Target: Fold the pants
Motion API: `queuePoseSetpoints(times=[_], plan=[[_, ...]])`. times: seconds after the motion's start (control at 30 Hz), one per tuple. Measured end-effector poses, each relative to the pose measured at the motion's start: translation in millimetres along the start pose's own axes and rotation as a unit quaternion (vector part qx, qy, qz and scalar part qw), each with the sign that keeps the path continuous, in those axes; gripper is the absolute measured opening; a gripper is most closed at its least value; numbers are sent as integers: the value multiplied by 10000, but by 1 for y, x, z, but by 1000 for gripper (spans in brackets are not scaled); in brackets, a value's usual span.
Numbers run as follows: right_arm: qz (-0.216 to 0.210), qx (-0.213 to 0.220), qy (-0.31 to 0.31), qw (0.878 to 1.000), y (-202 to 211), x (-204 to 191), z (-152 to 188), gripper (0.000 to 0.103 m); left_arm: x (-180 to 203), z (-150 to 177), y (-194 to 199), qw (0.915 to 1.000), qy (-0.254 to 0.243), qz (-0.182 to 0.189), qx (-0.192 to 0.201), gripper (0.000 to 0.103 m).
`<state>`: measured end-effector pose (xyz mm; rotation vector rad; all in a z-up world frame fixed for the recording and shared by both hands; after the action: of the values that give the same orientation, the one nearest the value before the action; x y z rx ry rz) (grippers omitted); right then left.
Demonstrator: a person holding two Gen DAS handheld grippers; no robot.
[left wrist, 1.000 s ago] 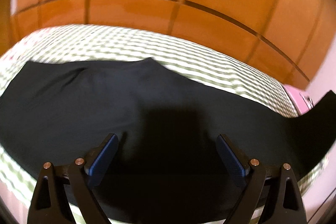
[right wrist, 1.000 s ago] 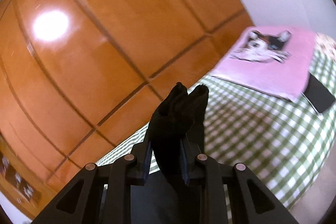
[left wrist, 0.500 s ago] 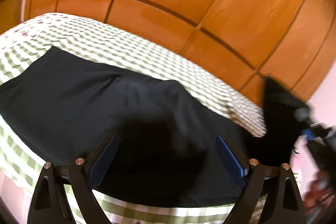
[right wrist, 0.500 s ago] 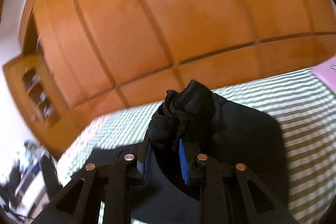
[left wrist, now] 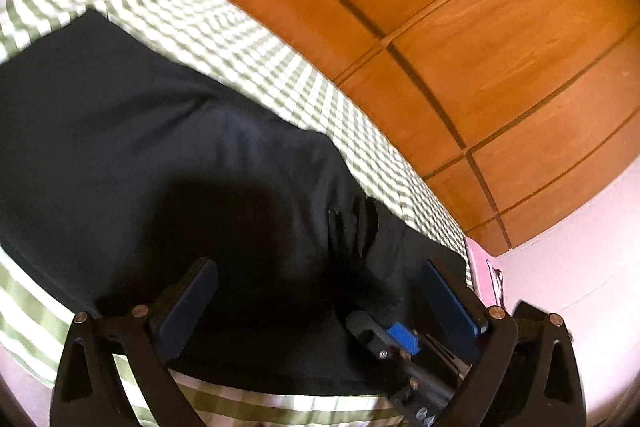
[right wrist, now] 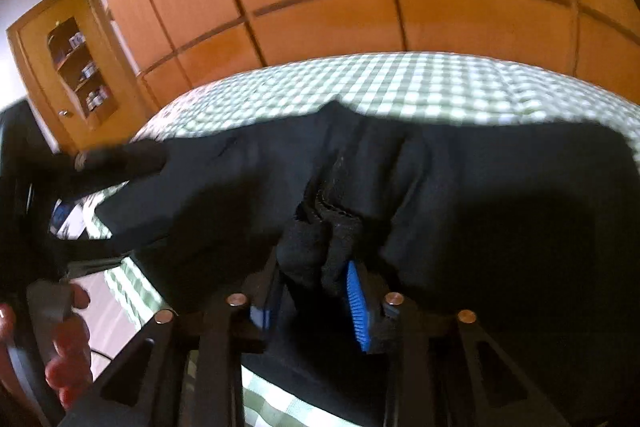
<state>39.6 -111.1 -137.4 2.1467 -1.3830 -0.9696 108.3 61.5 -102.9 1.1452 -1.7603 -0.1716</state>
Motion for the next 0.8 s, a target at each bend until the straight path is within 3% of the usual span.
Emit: queuePoseSetpoints(times=[0.13,0.2,0.37,0.53,0.6,0.63,0.67,0.73,0.77,0.8], plan=[[-84,-73,392,9992,20,-11,8,39,12,4,-19,9996,161,175,-178,102],[-298,102,230,9992,47,-5,11,40,23,5,-30,9992,35,267,-288,102],[-850,581,-1050,9891,105,47,28,40,49,14,-68,9956,-607,60,-705,102],[-907,429,-2372,9663,118,106,52,40,59,19,-79,9936,-865,-12,-725,97],[-932,503,-2799,9542,121,125,64,40,62,22,-82,9917,-954,52,-858,65],[-954,550,-2944,9493,125,134,66,42,62,24,-85,9904,-1042,-66,-902,57],[-1017,650,-3197,9398,125,144,71,42,62,25,-86,9879,-1233,-301,-893,39],[-1261,849,-3628,9194,124,158,74,42,63,27,-85,9869,-1324,-303,-869,32],[-1436,942,-3894,9049,120,166,75,42,64,26,-81,9885,-1253,-142,-836,27],[-1506,968,-4013,8983,118,171,76,42,65,25,-77,9894,-1221,-58,-784,25]])
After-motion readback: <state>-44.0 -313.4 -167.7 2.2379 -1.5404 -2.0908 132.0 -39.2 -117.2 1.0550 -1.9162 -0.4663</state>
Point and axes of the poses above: each gripper's, at about its wrist camera, not at the fingertips, and y roughly against the way its jaws point, x to its right, z to its underside, the point moved 5 cm from there along -y, roughly the way its jaws point, and after that the axes turned 5 degrees about -y, right-handed, at the moved point
